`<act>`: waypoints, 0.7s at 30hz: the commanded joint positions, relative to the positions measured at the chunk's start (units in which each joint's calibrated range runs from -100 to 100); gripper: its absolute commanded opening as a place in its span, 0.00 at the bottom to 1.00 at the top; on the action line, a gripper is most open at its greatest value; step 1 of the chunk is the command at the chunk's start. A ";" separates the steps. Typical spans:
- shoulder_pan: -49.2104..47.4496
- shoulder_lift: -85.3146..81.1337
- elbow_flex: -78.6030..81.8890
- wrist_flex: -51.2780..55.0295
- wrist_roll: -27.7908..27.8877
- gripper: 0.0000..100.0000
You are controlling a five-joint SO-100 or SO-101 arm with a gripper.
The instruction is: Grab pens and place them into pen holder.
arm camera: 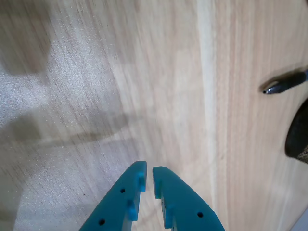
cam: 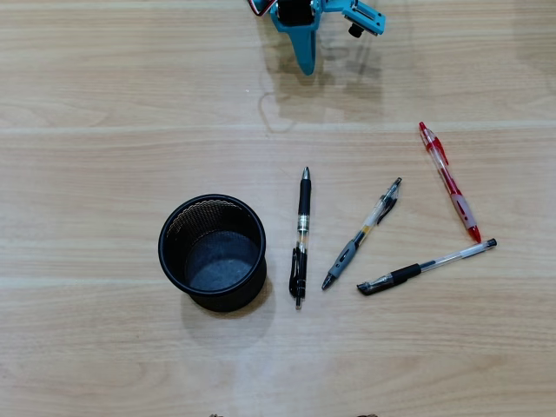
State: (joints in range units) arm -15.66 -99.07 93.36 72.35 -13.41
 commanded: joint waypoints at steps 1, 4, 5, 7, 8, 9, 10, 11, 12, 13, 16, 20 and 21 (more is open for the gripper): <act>0.02 -0.42 0.03 0.75 -0.34 0.03; 0.02 -0.42 0.03 0.75 -0.34 0.03; 0.02 -0.42 0.03 0.75 -0.34 0.03; 0.02 -0.42 0.03 0.75 -0.34 0.03; 0.02 -0.42 0.03 0.75 -0.34 0.03; 0.02 -0.42 0.03 0.75 -0.34 0.03; 0.02 -0.42 0.03 0.75 -0.34 0.03; 0.02 -0.42 0.03 0.75 -0.34 0.03; 0.02 -0.42 0.03 0.66 -0.34 0.03; 0.02 -0.42 0.03 0.40 -0.34 0.03; 0.10 -0.42 0.12 0.40 -0.34 0.03; 0.10 -0.42 0.12 0.40 -0.34 0.03; 0.10 -0.42 0.12 0.58 -0.34 0.03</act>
State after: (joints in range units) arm -15.66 -99.07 93.36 72.35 -13.41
